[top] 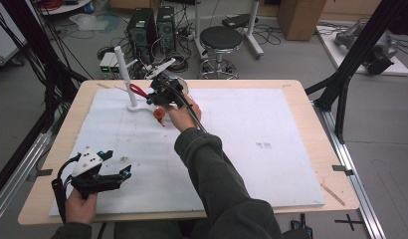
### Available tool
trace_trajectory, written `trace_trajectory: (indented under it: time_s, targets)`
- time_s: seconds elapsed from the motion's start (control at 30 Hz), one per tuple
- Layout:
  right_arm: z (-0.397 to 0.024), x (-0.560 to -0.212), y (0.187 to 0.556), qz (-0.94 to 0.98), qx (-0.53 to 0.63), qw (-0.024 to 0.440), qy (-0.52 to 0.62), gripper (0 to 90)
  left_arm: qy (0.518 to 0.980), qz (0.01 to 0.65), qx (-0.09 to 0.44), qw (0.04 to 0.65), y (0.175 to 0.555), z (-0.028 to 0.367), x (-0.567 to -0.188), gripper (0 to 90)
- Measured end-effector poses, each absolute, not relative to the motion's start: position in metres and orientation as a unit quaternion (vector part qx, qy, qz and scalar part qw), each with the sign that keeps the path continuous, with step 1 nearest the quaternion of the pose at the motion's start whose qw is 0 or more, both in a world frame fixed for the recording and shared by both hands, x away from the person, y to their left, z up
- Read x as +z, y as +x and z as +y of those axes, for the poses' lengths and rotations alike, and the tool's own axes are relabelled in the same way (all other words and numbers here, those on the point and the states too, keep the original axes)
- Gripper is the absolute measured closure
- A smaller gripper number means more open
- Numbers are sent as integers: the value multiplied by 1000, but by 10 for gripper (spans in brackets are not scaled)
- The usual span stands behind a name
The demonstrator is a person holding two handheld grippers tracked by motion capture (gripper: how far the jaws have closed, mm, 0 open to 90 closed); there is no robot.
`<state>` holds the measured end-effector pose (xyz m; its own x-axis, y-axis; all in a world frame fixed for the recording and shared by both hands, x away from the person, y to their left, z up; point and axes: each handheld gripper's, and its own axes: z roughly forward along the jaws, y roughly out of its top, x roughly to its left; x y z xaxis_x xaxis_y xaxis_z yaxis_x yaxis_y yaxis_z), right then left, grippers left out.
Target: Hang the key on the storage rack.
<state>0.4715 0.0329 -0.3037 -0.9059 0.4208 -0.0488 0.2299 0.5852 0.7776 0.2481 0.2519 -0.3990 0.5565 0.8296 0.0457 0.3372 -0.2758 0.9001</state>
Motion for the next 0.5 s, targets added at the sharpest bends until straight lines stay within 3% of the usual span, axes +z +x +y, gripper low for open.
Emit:
trace_trajectory:
  time_s: [0.5]
  targets:
    - [60,-294,478,882,416,124,183,848,753,385,269,460,248,252,-398,205]
